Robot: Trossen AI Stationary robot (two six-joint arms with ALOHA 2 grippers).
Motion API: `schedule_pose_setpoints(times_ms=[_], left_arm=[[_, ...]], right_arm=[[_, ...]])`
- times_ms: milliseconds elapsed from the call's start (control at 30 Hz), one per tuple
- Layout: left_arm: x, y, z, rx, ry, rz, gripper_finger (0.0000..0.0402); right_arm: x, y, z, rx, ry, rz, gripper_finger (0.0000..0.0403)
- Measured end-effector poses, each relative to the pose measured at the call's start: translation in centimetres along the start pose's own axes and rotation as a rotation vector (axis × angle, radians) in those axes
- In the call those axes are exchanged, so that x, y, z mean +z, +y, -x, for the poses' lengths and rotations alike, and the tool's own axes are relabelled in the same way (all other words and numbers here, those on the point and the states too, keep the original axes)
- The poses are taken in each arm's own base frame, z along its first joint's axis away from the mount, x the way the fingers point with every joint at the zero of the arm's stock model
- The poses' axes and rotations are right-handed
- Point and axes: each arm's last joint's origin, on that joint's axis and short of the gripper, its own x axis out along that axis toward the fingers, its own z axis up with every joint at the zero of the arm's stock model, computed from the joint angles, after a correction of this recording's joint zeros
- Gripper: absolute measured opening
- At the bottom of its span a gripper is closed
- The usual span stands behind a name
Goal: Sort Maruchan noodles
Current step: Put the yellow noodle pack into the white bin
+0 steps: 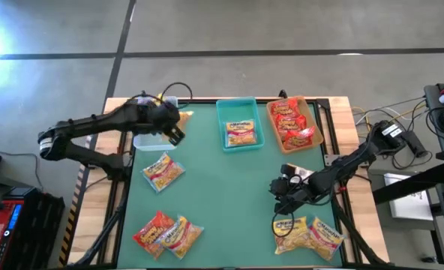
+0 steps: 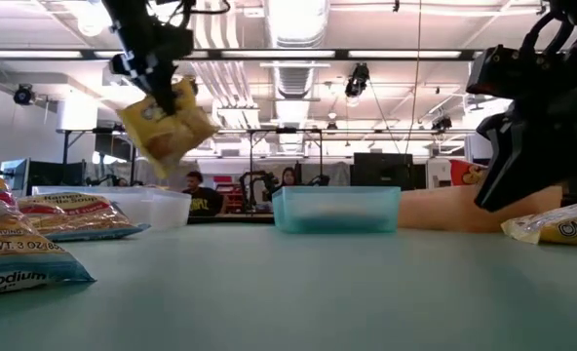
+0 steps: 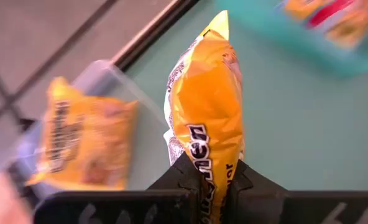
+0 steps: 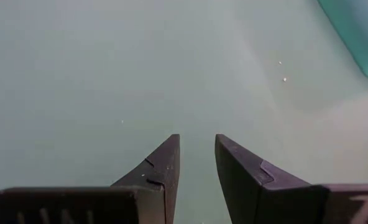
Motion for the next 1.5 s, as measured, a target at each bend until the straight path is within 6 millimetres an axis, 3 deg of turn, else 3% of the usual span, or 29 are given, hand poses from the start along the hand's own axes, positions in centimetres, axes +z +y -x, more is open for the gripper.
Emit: schedule_pose_setpoints(times_ms=[367,500,933,1267,1500], left_arm=[[0.3,4.7,-2.6,0.184,0.19,-0.257,0.0],[0.5,5.9,-3.8,0.209,0.246,-0.266,0.0],[0.8,6.6,-10.2,0.215,0.487,-0.353,0.0001],[0.9,5.9,-14.0,0.26,0.556,-0.381,0.0091],[1.1,6.5,-13.3,0.427,0.533,-0.365,0.0154]], right_arm=[[0.0,0.2,-0.4,0.001,-0.002,-0.019,0.0093],[0.0,0.2,-0.4,0.002,-0.002,-0.019,0.0093],[0.0,0.2,-0.4,0.001,-0.002,-0.006,0.0093],[0.0,0.2,-0.4,0.002,-0.002,0.0,0.0093],[0.0,0.2,-0.4,0.002,-0.002,0.0,0.0093]])
